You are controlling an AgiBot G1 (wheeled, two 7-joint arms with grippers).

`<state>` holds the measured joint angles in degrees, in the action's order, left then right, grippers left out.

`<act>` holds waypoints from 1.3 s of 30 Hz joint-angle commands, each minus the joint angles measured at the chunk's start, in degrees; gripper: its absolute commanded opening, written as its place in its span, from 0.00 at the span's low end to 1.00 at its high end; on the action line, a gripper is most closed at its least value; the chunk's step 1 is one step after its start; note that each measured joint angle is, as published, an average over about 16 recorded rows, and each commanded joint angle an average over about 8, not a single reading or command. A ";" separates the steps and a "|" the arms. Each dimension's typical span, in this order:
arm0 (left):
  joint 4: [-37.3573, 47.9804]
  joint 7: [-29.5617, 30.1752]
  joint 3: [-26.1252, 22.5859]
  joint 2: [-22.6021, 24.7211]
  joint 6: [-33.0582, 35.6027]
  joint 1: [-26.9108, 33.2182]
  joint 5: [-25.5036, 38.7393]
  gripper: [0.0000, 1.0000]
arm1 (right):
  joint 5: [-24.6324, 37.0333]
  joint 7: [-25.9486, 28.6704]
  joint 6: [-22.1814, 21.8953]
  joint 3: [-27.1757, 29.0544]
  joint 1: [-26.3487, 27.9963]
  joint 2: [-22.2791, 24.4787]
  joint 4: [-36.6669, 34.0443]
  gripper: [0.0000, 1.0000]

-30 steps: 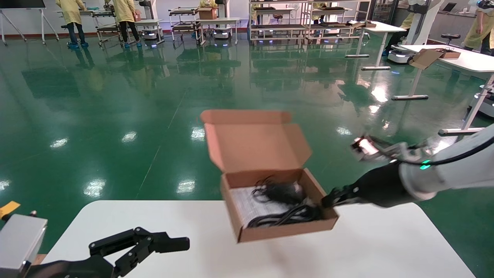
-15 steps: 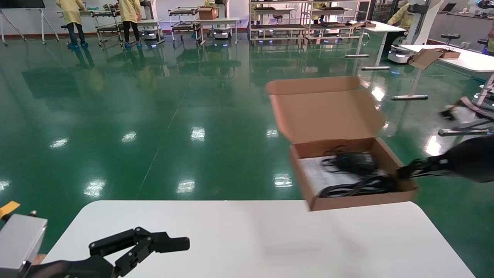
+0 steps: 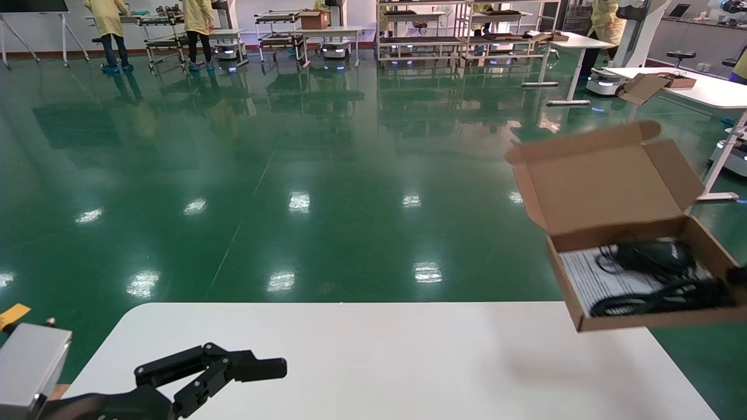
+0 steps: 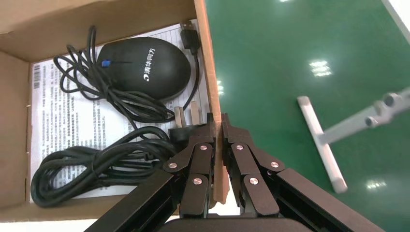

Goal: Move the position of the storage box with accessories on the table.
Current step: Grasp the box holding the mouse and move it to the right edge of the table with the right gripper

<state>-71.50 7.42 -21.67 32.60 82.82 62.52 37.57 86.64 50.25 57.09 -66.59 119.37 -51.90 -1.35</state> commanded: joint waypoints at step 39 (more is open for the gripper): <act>0.00 0.00 -0.01 0.00 0.00 0.00 0.00 1.00 | -6.04 -6.04 -6.63 4.35 -19.39 3.68 1.28 0.87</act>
<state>-71.50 7.42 -21.68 32.60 82.81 62.52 37.56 80.64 44.22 50.61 -62.27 100.16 -48.18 -0.07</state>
